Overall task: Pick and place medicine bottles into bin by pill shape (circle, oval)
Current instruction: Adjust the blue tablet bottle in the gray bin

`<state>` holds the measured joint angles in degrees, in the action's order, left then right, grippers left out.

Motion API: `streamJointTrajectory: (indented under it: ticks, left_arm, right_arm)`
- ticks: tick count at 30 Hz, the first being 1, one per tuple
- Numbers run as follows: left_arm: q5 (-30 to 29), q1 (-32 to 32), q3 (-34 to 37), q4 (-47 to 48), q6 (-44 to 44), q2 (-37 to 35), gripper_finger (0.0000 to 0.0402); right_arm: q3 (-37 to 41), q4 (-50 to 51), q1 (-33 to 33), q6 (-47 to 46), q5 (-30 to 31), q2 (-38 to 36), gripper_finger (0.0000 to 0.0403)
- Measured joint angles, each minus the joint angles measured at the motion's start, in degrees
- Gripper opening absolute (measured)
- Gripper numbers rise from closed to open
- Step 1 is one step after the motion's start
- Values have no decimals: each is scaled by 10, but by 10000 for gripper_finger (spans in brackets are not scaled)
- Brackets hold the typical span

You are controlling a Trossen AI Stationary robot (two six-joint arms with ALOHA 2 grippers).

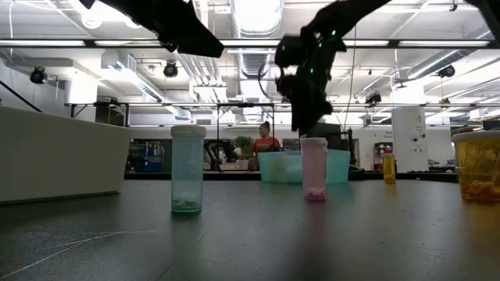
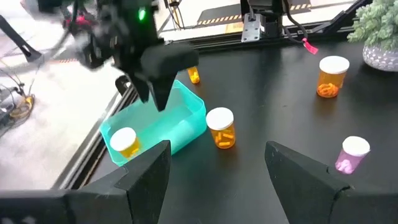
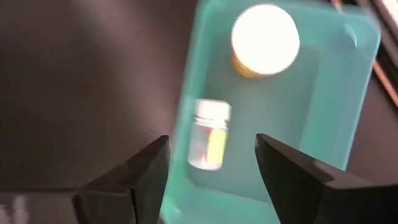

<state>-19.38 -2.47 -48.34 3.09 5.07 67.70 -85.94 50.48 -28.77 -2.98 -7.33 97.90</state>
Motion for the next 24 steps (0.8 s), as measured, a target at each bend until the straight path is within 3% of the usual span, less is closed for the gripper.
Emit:
streamJointTrajectory:
  ticks: [5,8,11,15,18,24]
  left_arm:
    - [1,-10,0,10,-42,0,244]
    - [11,-26,-11,71,-91,0,244]
    - [15,-46,-48,230,-163,0,244]
    - [39,-62,-118,549,-295,6,239]
    - [68,-61,-128,692,-367,7,212]
    - [131,-59,-105,699,-358,8,97]
  right_arm:
    - [66,-81,45,-5,0,-76,219]
    - [124,-151,72,-11,0,-127,219]
    - [185,-227,94,-9,0,-175,219]
    - [268,-364,115,-11,0,-226,219]
    - [321,-465,123,-11,0,-251,219]
    - [367,-532,123,-6,-1,-264,219]
